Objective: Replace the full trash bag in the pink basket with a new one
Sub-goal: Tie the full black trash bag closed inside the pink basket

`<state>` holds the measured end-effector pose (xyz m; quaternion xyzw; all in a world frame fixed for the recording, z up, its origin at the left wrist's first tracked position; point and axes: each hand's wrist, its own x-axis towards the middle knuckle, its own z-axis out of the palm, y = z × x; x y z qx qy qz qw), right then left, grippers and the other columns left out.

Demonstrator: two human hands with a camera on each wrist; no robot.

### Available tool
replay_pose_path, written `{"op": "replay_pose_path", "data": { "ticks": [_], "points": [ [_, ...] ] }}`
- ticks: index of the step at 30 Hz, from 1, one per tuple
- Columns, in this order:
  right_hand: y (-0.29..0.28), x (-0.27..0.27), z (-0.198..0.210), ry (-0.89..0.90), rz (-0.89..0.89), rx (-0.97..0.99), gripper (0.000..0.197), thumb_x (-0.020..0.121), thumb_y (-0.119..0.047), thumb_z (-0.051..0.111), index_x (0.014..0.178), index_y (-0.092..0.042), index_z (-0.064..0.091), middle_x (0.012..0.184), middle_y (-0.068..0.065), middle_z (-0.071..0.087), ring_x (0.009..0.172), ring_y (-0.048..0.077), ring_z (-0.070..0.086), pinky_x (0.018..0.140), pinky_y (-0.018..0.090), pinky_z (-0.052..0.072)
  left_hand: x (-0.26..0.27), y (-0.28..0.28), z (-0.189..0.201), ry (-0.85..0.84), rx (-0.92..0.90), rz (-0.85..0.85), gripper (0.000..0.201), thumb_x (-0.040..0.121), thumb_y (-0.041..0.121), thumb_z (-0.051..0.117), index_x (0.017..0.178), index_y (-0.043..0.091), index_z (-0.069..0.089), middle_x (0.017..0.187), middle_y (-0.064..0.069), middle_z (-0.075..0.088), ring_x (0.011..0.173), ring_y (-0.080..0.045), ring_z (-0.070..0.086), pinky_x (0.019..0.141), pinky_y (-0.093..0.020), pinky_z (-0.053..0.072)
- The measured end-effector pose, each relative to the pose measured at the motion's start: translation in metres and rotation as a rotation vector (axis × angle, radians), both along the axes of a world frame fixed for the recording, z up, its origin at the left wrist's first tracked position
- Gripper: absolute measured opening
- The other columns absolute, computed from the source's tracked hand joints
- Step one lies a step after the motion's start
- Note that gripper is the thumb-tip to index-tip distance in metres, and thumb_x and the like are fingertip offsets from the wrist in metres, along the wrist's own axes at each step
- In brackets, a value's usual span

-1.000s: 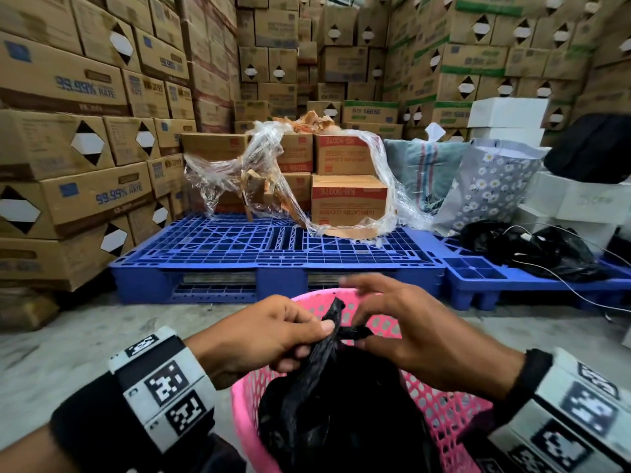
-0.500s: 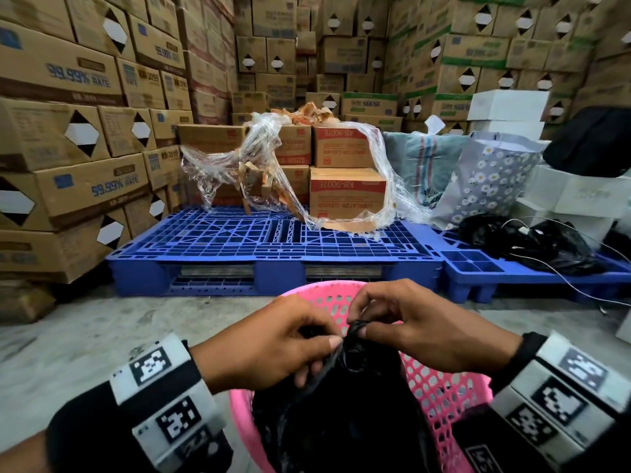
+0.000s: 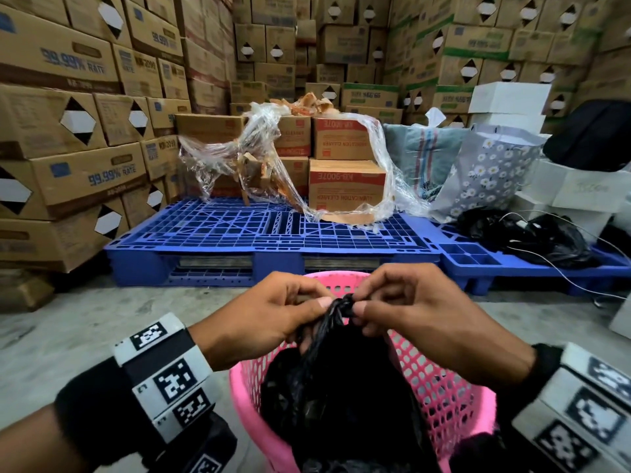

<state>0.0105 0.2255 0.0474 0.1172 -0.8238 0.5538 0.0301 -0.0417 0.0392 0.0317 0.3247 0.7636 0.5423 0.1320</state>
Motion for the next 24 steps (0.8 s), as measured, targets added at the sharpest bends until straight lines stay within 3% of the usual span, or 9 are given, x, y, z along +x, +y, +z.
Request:
{"op": "replay_pose_path", "data": {
  "ticks": [2,4,6,8,11,14,19,24],
  "points": [
    [0.006,-0.003,-0.001,-0.074,-0.107,-0.049,0.010,0.082,0.007,0.058,0.075,0.000,0.060,0.058,0.013,0.063,0.040,0.013,0.053,0.043,0.019,0.045,0.002,-0.001,-0.004,0.171,-0.002,0.048,0.016,0.095,0.015,0.047,0.109,0.014,0.055,0.056,-0.014,0.043,0.046,-0.023,0.041,0.047,-0.032,0.031],
    [0.022,-0.007,-0.005,-0.141,-0.191,-0.039,0.015,0.085,0.003,0.056,0.072,-0.003,0.058,0.054,0.012,0.059,0.036,0.013,0.045,0.037,0.019,0.040,-0.001,-0.008,-0.009,0.408,-0.087,0.105,0.014,0.094,0.017,0.046,0.106,0.023,0.052,0.054,-0.009,0.046,0.052,-0.029,0.042,0.050,-0.036,0.034],
    [0.045,-0.009,-0.011,-0.201,-0.260,0.024,0.018,0.086,0.000,0.056,0.069,-0.004,0.058,0.050,0.010,0.057,0.037,0.015,0.041,0.036,0.020,0.037,-0.008,-0.021,-0.013,0.508,-0.202,0.114,0.010,0.093,0.021,0.048,0.100,0.024,0.053,0.054,-0.007,0.052,0.052,-0.022,0.045,0.051,-0.034,0.035],
    [0.066,-0.008,-0.019,-0.260,-0.330,0.106,0.021,0.086,0.001,0.055,0.066,-0.004,0.058,0.045,0.008,0.055,0.039,0.018,0.039,0.035,0.021,0.035,-0.011,-0.034,-0.017,0.619,-0.399,0.068,0.013,0.090,0.028,0.046,0.094,0.024,0.059,0.053,0.005,0.053,0.051,-0.008,0.046,0.051,-0.030,0.034],
    [0.088,-0.008,-0.035,-0.337,-0.446,0.193,0.026,0.086,0.003,0.053,0.062,-0.006,0.054,0.047,0.011,0.052,0.037,0.016,0.035,0.030,0.017,0.032,-0.007,-0.042,-0.024,0.791,-0.723,-0.028,0.020,0.089,0.033,0.045,0.098,0.030,0.063,0.078,0.008,0.069,0.073,-0.009,0.059,0.059,-0.030,0.040],
    [0.107,-0.007,-0.045,-0.356,-0.544,0.281,0.026,0.085,0.000,0.054,0.060,-0.008,0.052,0.050,0.012,0.051,0.038,0.016,0.034,0.032,0.015,0.029,-0.001,-0.044,-0.029,0.895,-0.919,-0.122,0.021,0.091,0.029,0.046,0.107,0.032,0.060,0.101,0.007,0.072,0.092,-0.018,0.063,0.068,-0.036,0.050],
    [0.127,-0.004,-0.055,-0.390,-0.607,0.312,0.021,0.086,-0.002,0.051,0.066,-0.005,0.052,0.053,0.013,0.050,0.044,0.018,0.033,0.044,0.020,0.026,0.004,-0.043,-0.029,0.887,-1.142,-0.171,0.027,0.089,0.024,0.044,0.111,0.029,0.061,0.101,0.002,0.071,0.093,-0.024,0.062,0.068,-0.036,0.046],
    [0.142,-0.009,-0.064,-0.326,-0.677,0.366,0.020,0.083,-0.005,0.054,0.063,-0.005,0.054,0.049,0.012,0.056,0.041,0.019,0.037,0.041,0.020,0.029,-0.001,-0.036,-0.031,0.860,-1.196,-0.140,0.026,0.089,0.023,0.043,0.109,0.025,0.060,0.105,-0.002,0.068,0.101,-0.027,0.059,0.075,-0.036,0.045]
  ]
}}
